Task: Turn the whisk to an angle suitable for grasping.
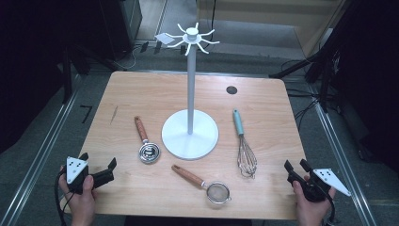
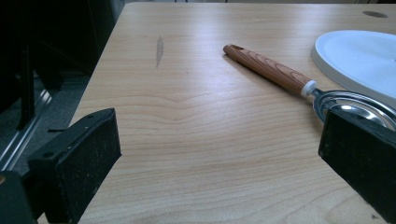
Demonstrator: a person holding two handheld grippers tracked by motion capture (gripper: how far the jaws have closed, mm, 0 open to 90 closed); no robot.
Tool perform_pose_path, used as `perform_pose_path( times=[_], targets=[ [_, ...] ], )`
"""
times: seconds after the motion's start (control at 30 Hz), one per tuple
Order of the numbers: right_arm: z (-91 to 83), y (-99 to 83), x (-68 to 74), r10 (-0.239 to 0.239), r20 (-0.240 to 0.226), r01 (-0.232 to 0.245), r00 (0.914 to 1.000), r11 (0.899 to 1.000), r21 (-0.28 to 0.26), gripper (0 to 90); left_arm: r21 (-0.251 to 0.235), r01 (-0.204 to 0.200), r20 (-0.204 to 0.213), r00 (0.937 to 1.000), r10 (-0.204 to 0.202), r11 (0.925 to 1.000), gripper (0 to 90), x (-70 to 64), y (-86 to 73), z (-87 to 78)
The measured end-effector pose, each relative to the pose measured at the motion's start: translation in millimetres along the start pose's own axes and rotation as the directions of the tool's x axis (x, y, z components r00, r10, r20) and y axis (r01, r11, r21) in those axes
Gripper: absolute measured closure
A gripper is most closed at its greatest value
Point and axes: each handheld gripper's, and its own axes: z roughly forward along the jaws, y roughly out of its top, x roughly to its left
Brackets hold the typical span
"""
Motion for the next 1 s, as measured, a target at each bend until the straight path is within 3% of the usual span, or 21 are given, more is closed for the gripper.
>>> perform_pose_path(
  times=[0.13,0.2,0.23,0.37,0.43,0.47,0.6,0.73,0.77,0.83,0.87,0.9,0.93,1.0],
  targets=[
    [2.0,4.2,3.8,-0.019,0.021,0.019,0.9996,0.999,0.031,36.2,-0.010,-0.006,-0.010,0.9999,0.006,0.9999,0.0,-0.5,-0.2,0.1],
    [7.8,14.9,12.0,0.005,0.051,-0.010,0.9987,0.994,0.106,33.4,-0.009,-0.013,-0.003,0.9999,0.013,0.9999,0.0,-0.8,-0.4,-0.4],
    [9.3,19.2,16.2,-0.017,0.054,0.010,0.9984,0.992,0.124,30.6,-0.009,-0.013,-0.003,0.9999,0.013,0.9999,0.0,-0.8,-0.4,-0.4],
    [14.5,28.6,32.4,-0.111,0.067,0.099,0.9916,0.982,0.159,35.6,-0.005,-0.008,0.016,0.9998,0.008,1.0000,0.0,0.3,-0.5,-0.5],
    [16.2,29.2,36.2,-0.126,0.063,0.114,0.9900,0.980,0.164,35.9,-0.001,-0.009,0.019,0.9998,0.009,1.0000,0.0,0.2,-0.5,-0.5],
    [18.2,31.6,41.2,-0.125,0.033,0.117,0.9916,0.975,0.187,38.2,-0.001,-0.011,0.020,0.9997,0.011,0.9999,0.0,0.0,-0.4,-0.5],
    [23.9,38.8,46.6,-0.150,-0.001,0.146,0.9887,0.964,0.223,40.4,-0.001,-0.031,0.022,0.9993,0.031,0.9995,0.0,-2.1,-0.4,0.0],
    [27.2,50.0,47.0,-0.126,-0.001,0.122,0.9920,0.962,0.245,44.9,0.000,-0.030,0.020,0.9993,0.030,0.9995,0.0,-2.1,-0.4,0.2],
    [30.7,58.8,47.7,-0.114,-0.010,0.112,0.9935,0.952,0.285,44.0,0.002,-0.029,0.021,0.9993,0.029,0.9996,0.0,-1.7,-0.3,-0.1],
    [32.9,63.0,48.2,-0.106,-0.011,0.104,0.9943,0.951,0.293,44.0,0.003,-0.023,0.020,0.9995,0.023,0.9997,0.0,-1.1,-0.3,-0.1],
    [37.2,71.2,48.8,-0.054,-0.025,0.059,0.9982,0.946,0.317,45.8,0.001,-0.020,0.020,0.9996,0.020,0.9998,0.0,-1.0,-0.3,0.0],
    [37.2,71.2,48.8,-0.054,-0.025,0.059,0.9982,0.946,0.317,45.8,0.001,-0.020,0.020,0.9996,0.020,0.9998,0.0,-1.0,-0.3,0.0],
    [42.9,77.9,50.8,-0.024,-0.060,0.043,0.9979,0.939,0.342,46.4,0.001,-0.021,0.021,0.9996,0.021,0.9998,0.0,-1.1,-0.3,-0.1],
    [47.8,83.4,56.5,-0.045,-0.065,0.066,0.9968,0.929,0.363,46.0,0.001,-0.022,0.021,0.9995,0.022,0.9998,0.0,-1.0,-0.4,-0.2]
  ],
)
